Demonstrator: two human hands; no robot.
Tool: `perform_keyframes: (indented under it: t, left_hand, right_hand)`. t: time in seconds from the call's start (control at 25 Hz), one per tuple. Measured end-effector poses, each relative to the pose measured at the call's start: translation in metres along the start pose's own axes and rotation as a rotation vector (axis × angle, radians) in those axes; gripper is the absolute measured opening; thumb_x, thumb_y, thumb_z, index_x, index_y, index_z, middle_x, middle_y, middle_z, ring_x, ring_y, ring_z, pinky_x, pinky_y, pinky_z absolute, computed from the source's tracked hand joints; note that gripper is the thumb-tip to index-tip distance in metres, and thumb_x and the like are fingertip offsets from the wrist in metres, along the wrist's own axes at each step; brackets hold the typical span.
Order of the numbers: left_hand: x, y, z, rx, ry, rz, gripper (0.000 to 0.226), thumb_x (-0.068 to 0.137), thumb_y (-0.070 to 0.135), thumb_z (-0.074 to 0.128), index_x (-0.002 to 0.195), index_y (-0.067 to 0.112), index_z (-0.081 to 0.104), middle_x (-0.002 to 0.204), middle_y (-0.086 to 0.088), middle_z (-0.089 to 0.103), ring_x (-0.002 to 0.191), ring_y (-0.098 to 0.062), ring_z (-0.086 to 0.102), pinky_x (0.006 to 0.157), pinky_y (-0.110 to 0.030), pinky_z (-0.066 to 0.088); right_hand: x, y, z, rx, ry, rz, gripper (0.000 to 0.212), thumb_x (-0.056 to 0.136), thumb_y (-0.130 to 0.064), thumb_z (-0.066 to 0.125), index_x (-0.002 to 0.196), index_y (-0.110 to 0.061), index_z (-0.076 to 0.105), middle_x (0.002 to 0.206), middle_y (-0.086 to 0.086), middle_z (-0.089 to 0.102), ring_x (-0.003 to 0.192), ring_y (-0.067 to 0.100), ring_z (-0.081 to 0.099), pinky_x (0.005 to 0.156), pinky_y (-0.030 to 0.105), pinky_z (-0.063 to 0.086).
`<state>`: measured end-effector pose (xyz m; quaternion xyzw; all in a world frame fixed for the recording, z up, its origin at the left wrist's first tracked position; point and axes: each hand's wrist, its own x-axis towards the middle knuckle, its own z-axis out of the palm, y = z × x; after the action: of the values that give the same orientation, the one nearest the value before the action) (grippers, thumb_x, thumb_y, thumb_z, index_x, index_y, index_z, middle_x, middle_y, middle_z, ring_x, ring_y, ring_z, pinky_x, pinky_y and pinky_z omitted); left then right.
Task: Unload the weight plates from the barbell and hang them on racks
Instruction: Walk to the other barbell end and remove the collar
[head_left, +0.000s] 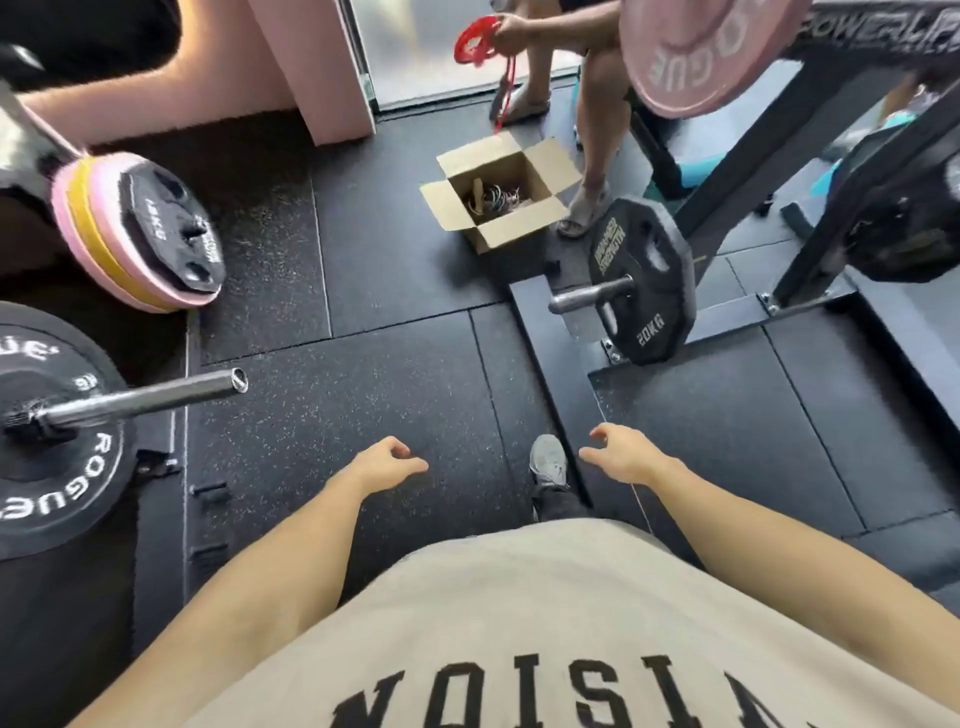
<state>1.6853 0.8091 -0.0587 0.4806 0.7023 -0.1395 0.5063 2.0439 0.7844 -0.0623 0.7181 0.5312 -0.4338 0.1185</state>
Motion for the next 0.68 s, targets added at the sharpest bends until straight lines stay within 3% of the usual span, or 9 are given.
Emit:
perform_keyframes:
  t: [0.32,0.56,0.68]
  left_hand:
    - [0.011,0.039,-0.036,-0.497,0.280,-0.247,0.054,0.084,0.054,0.067,0.127,0.024,0.053,0.131,0.001,0.057,0.115,-0.020,0.054,0.103,-0.038,0.041]
    - [0.019,0.016,-0.053,-0.793,0.362,-0.447,0.057,0.081,0.059,0.066,0.126,0.028,0.051,0.132,-0.002,0.054,0.120,-0.024,0.051,0.098,-0.040,0.040]
    - [0.029,0.001,-0.063,-0.896,0.401,-0.503,0.058,0.079,0.060,0.066,0.125,0.029,0.051,0.132,-0.002,0.054,0.121,-0.025,0.051,0.104,-0.042,0.039]
  right_hand:
    - [0.135,-0.106,-0.132,-0.440,-0.158,-0.306,0.058,0.095,-0.044,0.053,0.142,-0.011,0.042,0.144,0.009,0.049,0.129,0.028,0.048,0.105,0.039,0.041]
    - [0.209,-0.234,-0.149,-0.703,-0.229,-0.542,0.040,0.094,-0.039,0.057,0.125,-0.014,0.057,0.128,0.009,0.061,0.114,0.028,0.057,0.093,0.036,0.048]
    - [0.233,-0.298,-0.141,-0.805,-0.251,-0.640,0.046,0.090,-0.042,0.060,0.130,-0.020,0.056,0.131,0.006,0.060,0.114,0.027,0.059,0.095,0.034,0.048]
